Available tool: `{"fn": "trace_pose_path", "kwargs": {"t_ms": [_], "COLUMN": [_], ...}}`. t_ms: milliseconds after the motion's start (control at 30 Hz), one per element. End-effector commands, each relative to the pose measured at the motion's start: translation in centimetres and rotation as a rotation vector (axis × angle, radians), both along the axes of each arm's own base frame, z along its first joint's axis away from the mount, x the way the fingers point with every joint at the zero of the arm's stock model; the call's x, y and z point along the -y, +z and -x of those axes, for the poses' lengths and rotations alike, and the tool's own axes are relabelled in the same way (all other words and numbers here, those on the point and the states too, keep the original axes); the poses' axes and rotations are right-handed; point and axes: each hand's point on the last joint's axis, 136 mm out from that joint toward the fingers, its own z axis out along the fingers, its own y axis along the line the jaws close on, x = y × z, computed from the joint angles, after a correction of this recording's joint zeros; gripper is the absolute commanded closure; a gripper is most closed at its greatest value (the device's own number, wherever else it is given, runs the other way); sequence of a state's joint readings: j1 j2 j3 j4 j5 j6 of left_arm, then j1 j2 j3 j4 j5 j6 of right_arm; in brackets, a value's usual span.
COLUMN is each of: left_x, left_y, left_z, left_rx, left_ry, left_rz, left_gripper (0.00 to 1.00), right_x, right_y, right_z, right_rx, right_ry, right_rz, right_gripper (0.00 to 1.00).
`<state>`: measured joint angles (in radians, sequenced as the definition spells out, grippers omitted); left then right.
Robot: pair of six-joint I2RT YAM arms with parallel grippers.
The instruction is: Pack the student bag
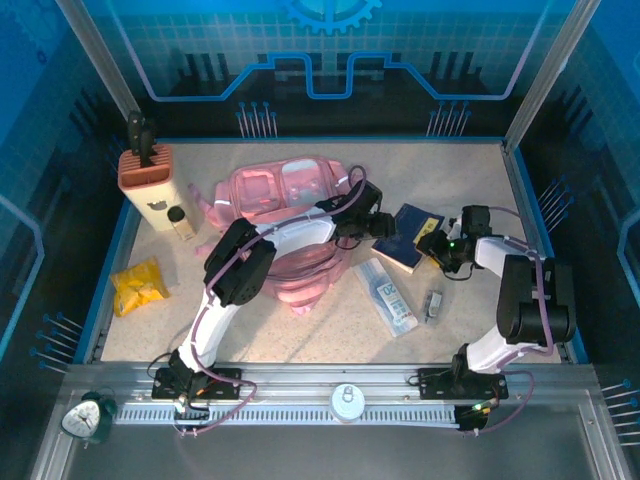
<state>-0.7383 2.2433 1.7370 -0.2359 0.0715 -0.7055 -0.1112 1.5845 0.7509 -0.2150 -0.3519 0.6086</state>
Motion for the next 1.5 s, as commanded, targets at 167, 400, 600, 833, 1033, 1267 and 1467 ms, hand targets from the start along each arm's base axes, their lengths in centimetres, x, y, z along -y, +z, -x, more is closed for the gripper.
{"fn": "trace_pose_path", "kwargs": {"t_ms": [167,400,600,833,1033,1267,1467], "left_x": [0.7,0.5,0.2,0.0,-0.1,-0.1,0.0], "left_y": [-3.6,-4.8,-5.2,-5.5,-5.8,-5.8,-6.1], "left_z": [0.8,1.5,2.1,2.6,2.9,2.9,2.9], "left_rx": [-0.081,-0.113,-0.128,-0.125,-0.122,-0.118,-0.125], "left_ry": [-0.046,-0.062,-0.063,-0.067,-0.066,-0.066,-0.067], "left_rz": [-0.054,-0.076,-0.085,-0.099,-0.105,-0.108,-0.109], "left_gripper": [0.52,0.56,0.59,0.60,0.60,0.60,0.61], "right_x": [-1.9,-2.6,-2.4,-2.2,-2.1,-1.4,-1.3], "right_y": [-0.5,0.4,0.8,2.1,3.7,4.5,4.2], "right_z": [-1.1,-1.9,-1.8,-1.9,-1.9,-1.7,-1.5], "right_rx": [0.000,0.029,0.031,0.059,0.089,0.108,0.108], "right_ry": [0.036,0.050,0.050,0.042,0.027,0.000,-0.016], "right_rz": [-0.054,-0.092,-0.078,-0.080,-0.099,-0.109,-0.150], "right_gripper": [0.51,0.53,0.54,0.58,0.62,0.69,0.77]}}
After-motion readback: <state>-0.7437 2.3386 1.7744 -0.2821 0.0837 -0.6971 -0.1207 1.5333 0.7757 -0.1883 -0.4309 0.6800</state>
